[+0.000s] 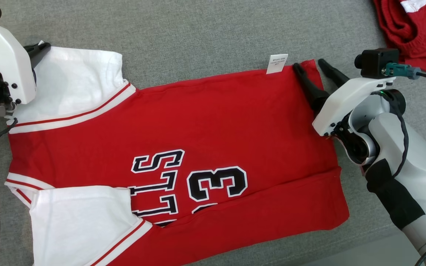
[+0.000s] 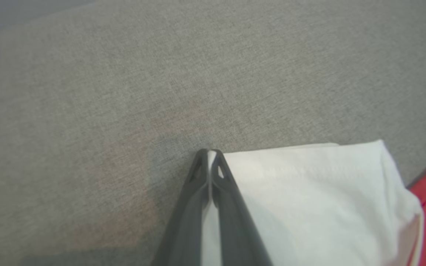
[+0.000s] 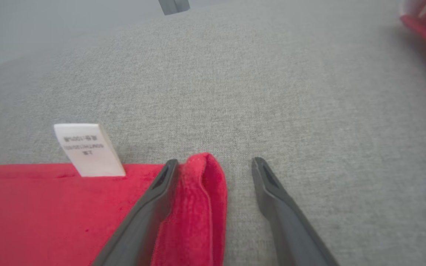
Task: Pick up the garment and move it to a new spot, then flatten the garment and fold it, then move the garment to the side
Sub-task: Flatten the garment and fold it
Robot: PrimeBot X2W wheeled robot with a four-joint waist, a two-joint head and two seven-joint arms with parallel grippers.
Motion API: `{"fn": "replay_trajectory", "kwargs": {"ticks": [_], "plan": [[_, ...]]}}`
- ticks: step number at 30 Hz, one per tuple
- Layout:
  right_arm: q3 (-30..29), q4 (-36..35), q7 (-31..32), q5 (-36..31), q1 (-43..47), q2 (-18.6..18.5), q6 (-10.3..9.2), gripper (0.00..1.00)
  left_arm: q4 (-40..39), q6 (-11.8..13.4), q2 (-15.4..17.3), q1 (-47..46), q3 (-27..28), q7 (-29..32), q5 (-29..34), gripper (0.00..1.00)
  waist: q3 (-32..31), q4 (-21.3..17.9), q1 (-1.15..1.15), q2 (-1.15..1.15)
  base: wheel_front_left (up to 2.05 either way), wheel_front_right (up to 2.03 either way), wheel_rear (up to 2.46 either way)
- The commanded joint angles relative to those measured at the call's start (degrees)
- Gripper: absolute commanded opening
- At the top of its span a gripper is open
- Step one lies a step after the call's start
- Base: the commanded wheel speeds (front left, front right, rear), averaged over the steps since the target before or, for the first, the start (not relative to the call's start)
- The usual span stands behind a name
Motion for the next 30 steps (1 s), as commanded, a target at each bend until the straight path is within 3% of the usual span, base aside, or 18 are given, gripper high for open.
{"fn": "replay_trajectory", "kwargs": {"ticks": [1,12,13,16,17,18,19,30], "plan": [[1.25,-0.31,0.9,0.84,1.56,0.15,0.05,1.0,0.03,-0.1,0.49,-1.1,-0.32,-0.4,-0.48,0.0,-0.11,0.01,0.0,0.0,0.0,0.0,0.0],[5.35,-3.0,1.79,4.28,1.01,-1.71,0.1,1.0,0.66,-0.1,1.11,-2.32,-2.83,-1.74,-1.85,0.0,-0.24,0.09,0.0,0.0,0.0,0.0,0.0],[5.53,-2.76,1.71,4.45,0.72,-1.74,0.1,0.96,0.65,-0.1,1.11,-2.59,-3.03,-1.88,-2.05,0.0,-0.18,0.14,0.0,0.0,0.0,0.0,0.0],[6.07,-1.7,0.96,4.39,-0.17,-1.87,0.09,0.4,0.81,-0.1,1.03,-2.88,-3.76,-2.14,-2.45,0.0,0.0,0.34,0.0,0.0,0.0,0.0,0.0],[6.07,-1.7,0.96,4.39,-0.17,-1.87,0.09,0.4,0.81,-0.1,1.03,-2.88,-3.76,-2.14,-2.45,0.0,0.0,0.34,0.0,0.0,0.0,0.0,0.0],[6.24,-1.26,0.82,4.22,-0.4,-1.91,0.09,0.15,0.88,-0.1,0.99,-2.97,-4.02,-2.23,-2.59,0.0,0.02,0.42,0.0,0.0,0.0,0.0,0.0],[6.46,-0.78,0.55,3.98,-0.76,-1.98,0.09,0.0,0.94,-0.1,0.99,-3.15,-4.27,-2.38,-2.71,0.0,0.0,0.5,0.0,0.0,0.0,0.0,0.0],[7.85,1.84,-3.18,4.87,-0.64,-3.06,0.02,0.0,-0.62,-0.1,1.27,-2.18,-7.02,-5.74,-4.49,0.0,-2.04,1.6,0.0,0.0,0.0,0.0,0.0]]}}
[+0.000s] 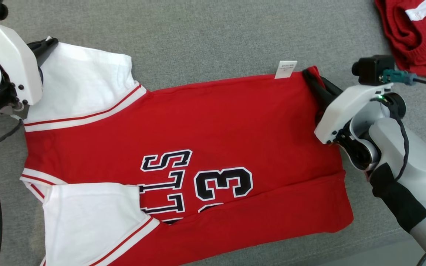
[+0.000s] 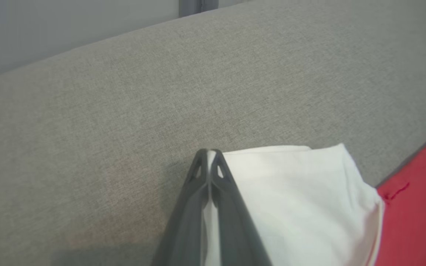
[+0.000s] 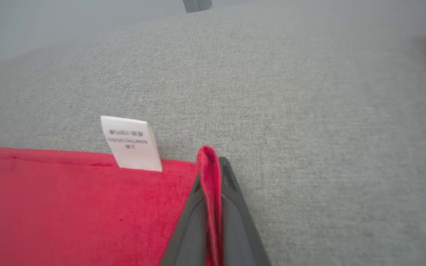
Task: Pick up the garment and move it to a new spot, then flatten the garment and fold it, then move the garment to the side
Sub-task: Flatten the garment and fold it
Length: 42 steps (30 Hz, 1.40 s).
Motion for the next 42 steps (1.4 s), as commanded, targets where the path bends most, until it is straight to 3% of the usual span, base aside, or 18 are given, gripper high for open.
{"fn": "replay_trajectory", "kwargs": {"ticks": [1,10,24,30,42], "plan": [[0.31,0.62,-0.83,0.48,1.12,-0.92,0.0,0.0,-0.73,-0.1,0.44,0.51,-0.57,-0.91,-0.37,0.0,-0.74,0.49,0.0,0.0,0.0,0.0,0.0],[0.63,0.28,-4.05,1.76,3.89,-3.61,0.0,0.0,-7.23,-0.1,3.21,3.47,-4.12,-5.3,-0.54,0.0,-4.4,3.03,0.0,0.0,0.0,0.0,0.0],[0.66,-3.07,-3.8,1.31,10.5,-9.02,0.0,0.0,-20.96,-0.05,9.0,10.89,-8.04,-10.6,-0.95,0.0,-10.75,7.49,0.0,0.0,0.0,0.0,0.0],[-0.31,-4.5,-3.48,0.26,13.23,-10.26,0.0,0.0,-26.99,1.28,11.64,14.56,-8.65,-11.53,-1.93,0.0,-12.51,8.54,0.0,0.0,0.0,0.0,0.0],[-3.72,-10.52,0.59,-2.35,21.36,-12.32,0.0,0.0,-41.55,6.34,19.09,22.26,-11.78,-10.37,-1.33,0.0,-15.48,9.83,0.0,0.0,0.0,0.0,0.0]]}}
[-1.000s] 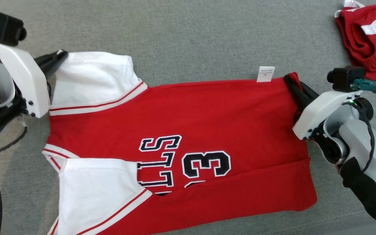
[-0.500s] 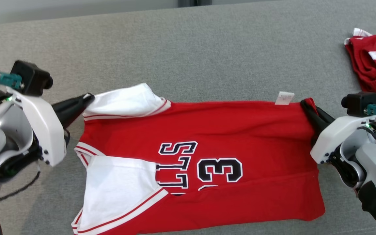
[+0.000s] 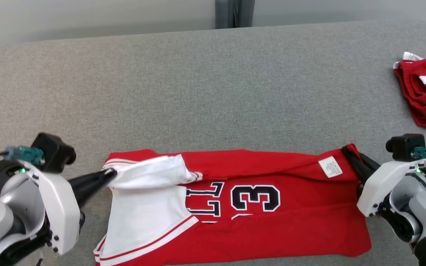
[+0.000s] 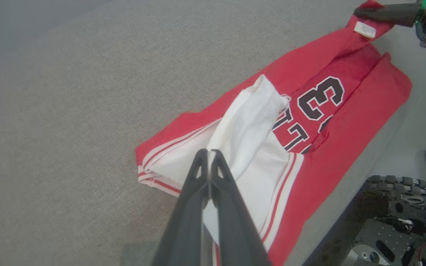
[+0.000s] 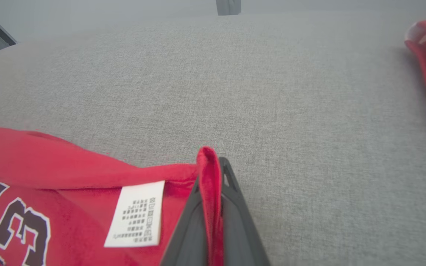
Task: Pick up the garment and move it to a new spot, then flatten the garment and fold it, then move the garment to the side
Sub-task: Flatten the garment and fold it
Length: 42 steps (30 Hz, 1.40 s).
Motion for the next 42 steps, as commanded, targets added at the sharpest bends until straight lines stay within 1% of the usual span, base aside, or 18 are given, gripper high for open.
{"fn": "replay_trajectory", "kwargs": {"ticks": [1,4,11,16,19,25,32,36,38,42], "plan": [[-0.33,-0.76,0.8,-0.7,1.03,-0.66,0.0,0.0,-0.72,0.67,0.65,0.77,-0.21,0.22,0.74,0.0,-0.25,0.03,0.0,0.0,0.0,0.0,0.0],[-1.61,-4.13,3.52,-1.77,3.38,-1.83,0.0,0.0,-3.75,2.17,2.27,2.45,-1.59,0.73,1.99,0.0,-0.87,-0.07,0.0,0.0,0.0,0.0,0.0],[-5.13,-11.21,7.52,-6.37,6.39,-4.94,0.0,0.0,-7.73,4.18,3.65,4.44,-2.56,1.14,1.89,0.0,-1.3,-0.31,0.0,0.0,0.0,0.0,0.0],[-8.53,-16.53,10.44,-9.98,9.4,-5.94,0.0,0.0,-9.32,4.94,4.2,5.65,-2.99,1.42,0.93,0.0,-1.24,-0.52,0.0,0.0,0.0,0.0,0.0],[-9.17,-20.49,12.4,-11.61,11.47,-6.88,0.0,0.0,-10.1,5.11,4.47,5.94,-3.03,1.79,0.66,0.0,-1.05,-0.51,0.0,0.0,0.0,0.0,0.0],[-9.42,-27.12,16.51,-11.39,14.93,-9.48,0.0,0.0,-11.58,4.78,5.15,6.67,-3.43,3.35,-1.78,0.0,-0.62,-0.4,0.0,0.0,0.0,0.0,0.0],[-9.73,-31.13,22.11,-9.96,17.07,-11.6,0.0,0.0,-13.45,4.38,5.49,6.81,-3.35,5.69,-5.09,0.0,-0.04,-0.04,0.0,0.0,0.0,0.0,0.0],[-10.43,-31.94,23.38,-9.66,16.96,-12.43,0.0,0.0,-13.84,4.43,5.59,6.08,-2.81,5.97,-5.94,0.0,0.11,0.12,0.0,0.0,0.0,0.0,0.0],[-11.32,-31.89,23.46,-10.53,16.48,-12.94,0.0,0.0,-14.06,4.34,5.62,5.68,-2.14,5.48,-6.68,0.0,0.17,0.22,0.0,0.0,0.0,0.0,0.0],[-12.94,-31.22,22.55,-12.21,15.76,-12.46,0.0,0.0,-14.04,4.15,5.57,4.83,-1.04,4.22,-6.06,0.0,0.27,0.34,0.0,0.0,0.0,0.0,0.0]]}}
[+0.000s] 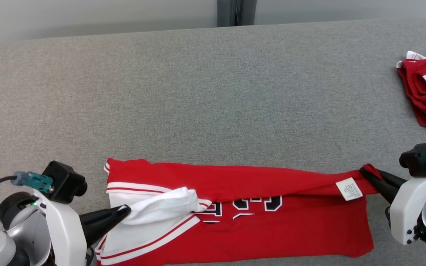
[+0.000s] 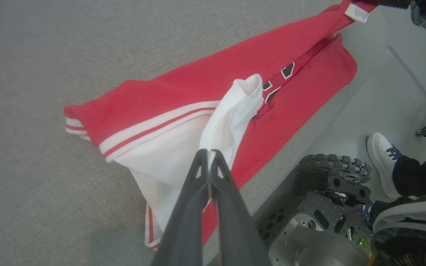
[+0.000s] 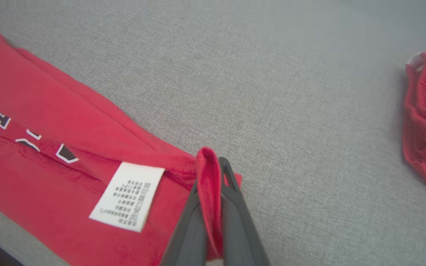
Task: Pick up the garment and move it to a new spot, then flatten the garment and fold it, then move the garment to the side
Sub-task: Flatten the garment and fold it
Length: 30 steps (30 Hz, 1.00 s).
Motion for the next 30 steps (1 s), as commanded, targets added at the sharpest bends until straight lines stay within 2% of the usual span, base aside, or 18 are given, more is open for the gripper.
{"fn": "replay_trajectory", "kwargs": {"ticks": [1,14,22,30], "plan": [[-0.31,0.22,-0.49,-0.52,-0.33,-0.03,0.0,0.0,0.08,-0.13,0.09,-0.51,0.23,-0.25,0.33,0.0,0.01,0.01,0.0,0.0,0.0,0.0,0.0],[-0.63,0.52,-3.55,-2.44,-0.63,0.64,0.0,0.0,-1.08,-1.82,0.86,-1.04,2.37,-2.15,-2.1,0.0,-0.54,-0.1,0.0,0.0,0.0,0.0,0.0],[2.03,-1.37,-0.32,2.29,0.35,-0.78,0.0,0.0,-2.97,-2.5,2.56,-0.19,0.37,2.95,-4.69,0.0,-0.65,-0.41,0.0,0.0,0.0,0.0,0.0],[3.09,-0.84,3.44,4.7,0.82,-2.06,0.0,0.0,-1.9,-2.3,1.69,-0.16,-0.95,5.58,-5.09,0.0,-0.31,-0.51,0.0,0.0,0.0,0.0,0.0]]}}
